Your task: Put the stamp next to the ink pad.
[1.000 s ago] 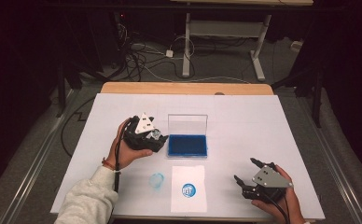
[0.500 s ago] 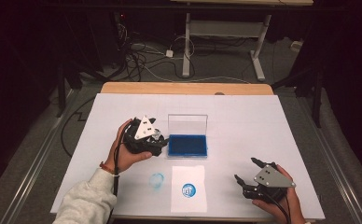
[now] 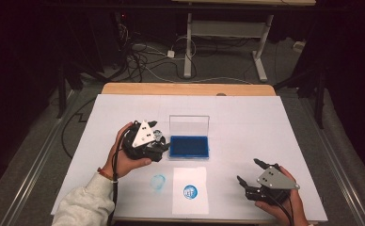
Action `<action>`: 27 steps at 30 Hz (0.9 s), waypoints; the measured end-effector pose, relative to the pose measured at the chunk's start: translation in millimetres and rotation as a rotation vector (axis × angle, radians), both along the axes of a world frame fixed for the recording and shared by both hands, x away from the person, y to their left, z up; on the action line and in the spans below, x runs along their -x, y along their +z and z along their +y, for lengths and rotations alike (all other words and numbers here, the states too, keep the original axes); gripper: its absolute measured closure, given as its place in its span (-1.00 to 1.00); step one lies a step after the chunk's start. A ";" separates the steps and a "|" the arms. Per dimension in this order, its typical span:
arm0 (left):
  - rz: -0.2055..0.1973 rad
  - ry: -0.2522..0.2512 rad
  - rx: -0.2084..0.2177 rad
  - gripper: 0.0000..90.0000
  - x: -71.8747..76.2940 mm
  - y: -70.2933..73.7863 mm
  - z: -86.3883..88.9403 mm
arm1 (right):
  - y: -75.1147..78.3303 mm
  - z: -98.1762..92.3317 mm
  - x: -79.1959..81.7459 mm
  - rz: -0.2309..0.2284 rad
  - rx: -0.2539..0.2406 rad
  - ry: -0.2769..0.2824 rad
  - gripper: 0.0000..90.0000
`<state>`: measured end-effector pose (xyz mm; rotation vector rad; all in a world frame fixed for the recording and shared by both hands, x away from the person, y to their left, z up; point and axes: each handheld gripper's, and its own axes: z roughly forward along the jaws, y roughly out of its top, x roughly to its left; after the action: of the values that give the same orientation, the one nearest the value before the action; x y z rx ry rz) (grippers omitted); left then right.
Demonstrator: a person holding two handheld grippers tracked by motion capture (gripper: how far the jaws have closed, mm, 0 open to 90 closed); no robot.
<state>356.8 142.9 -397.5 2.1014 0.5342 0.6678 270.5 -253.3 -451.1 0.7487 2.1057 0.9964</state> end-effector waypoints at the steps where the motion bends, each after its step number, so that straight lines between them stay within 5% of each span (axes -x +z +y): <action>1: -0.004 0.000 -0.003 -0.65 1.7 0.0 0.1 | 0.0 0.1 0.1 0.000 0.000 -0.001 -0.49; 27: -0.085 -0.014 -0.035 -0.65 38.6 -2.4 5.2 | 2.9 0.7 1.7 -0.007 -0.019 -0.002 -0.49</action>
<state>318.3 148.0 -399.9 2.0973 0.4633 0.7597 268.8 -252.6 -448.2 0.7560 2.0919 1.0179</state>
